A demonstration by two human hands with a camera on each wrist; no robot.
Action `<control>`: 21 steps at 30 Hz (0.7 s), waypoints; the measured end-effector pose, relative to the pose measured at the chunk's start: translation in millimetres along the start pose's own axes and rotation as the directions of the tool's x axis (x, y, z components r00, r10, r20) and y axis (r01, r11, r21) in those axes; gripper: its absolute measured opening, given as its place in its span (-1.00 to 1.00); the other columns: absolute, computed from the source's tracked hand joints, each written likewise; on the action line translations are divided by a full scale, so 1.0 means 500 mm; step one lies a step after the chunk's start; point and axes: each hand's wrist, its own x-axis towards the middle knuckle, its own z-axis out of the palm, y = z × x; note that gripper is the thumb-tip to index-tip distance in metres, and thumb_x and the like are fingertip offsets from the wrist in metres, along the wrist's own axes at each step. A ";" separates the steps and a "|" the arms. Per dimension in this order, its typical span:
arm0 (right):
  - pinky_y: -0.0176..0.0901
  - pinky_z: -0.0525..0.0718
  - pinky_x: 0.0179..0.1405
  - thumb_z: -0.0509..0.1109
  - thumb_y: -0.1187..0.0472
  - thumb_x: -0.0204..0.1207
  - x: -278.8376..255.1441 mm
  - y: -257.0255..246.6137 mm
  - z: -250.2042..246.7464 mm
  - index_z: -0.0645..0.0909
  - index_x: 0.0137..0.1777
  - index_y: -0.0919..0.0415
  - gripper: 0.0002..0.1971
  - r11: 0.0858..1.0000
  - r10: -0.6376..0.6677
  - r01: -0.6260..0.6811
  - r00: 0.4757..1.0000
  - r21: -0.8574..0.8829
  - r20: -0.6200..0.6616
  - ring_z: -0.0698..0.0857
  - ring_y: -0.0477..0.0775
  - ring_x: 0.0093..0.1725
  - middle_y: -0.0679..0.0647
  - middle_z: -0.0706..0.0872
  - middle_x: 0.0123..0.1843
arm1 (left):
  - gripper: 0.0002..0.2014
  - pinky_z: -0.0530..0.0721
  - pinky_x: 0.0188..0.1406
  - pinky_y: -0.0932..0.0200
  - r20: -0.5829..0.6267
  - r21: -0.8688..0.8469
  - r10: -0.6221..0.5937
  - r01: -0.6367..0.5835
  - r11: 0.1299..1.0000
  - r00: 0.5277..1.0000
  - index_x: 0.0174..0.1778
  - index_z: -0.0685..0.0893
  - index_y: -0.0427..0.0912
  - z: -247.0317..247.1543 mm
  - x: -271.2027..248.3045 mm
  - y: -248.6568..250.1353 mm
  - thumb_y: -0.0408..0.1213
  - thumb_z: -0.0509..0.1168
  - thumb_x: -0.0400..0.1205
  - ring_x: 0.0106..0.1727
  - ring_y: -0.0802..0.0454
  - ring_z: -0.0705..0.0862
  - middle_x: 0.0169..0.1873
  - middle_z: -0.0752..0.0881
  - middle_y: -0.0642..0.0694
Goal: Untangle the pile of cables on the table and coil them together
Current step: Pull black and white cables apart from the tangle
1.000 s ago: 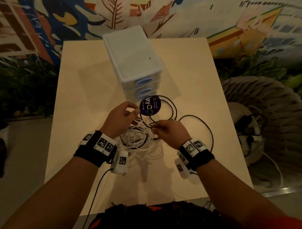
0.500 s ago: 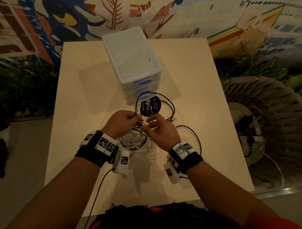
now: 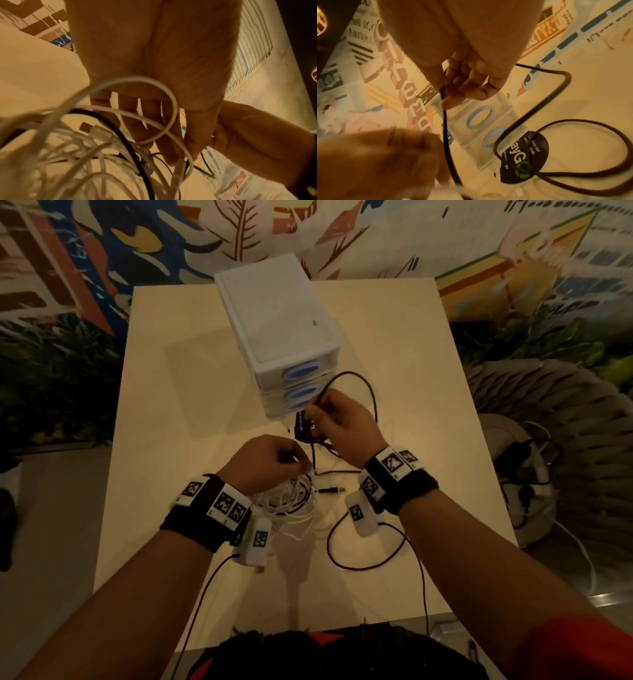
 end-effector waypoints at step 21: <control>-0.09 0.78 -0.08 0.53 0.21 0.60 -0.035 0.019 -0.001 0.73 0.01 0.08 -0.95 0.976 0.086 -0.091 0.996 0.197 0.036 0.84 0.00 -0.19 -0.02 0.86 -0.14 | -0.81 0.65 0.18 0.08 0.009 0.163 0.054 -0.055 0.985 0.998 0.17 0.79 0.10 0.035 0.000 0.005 0.01 0.34 0.73 0.13 0.11 0.73 0.04 0.80 0.17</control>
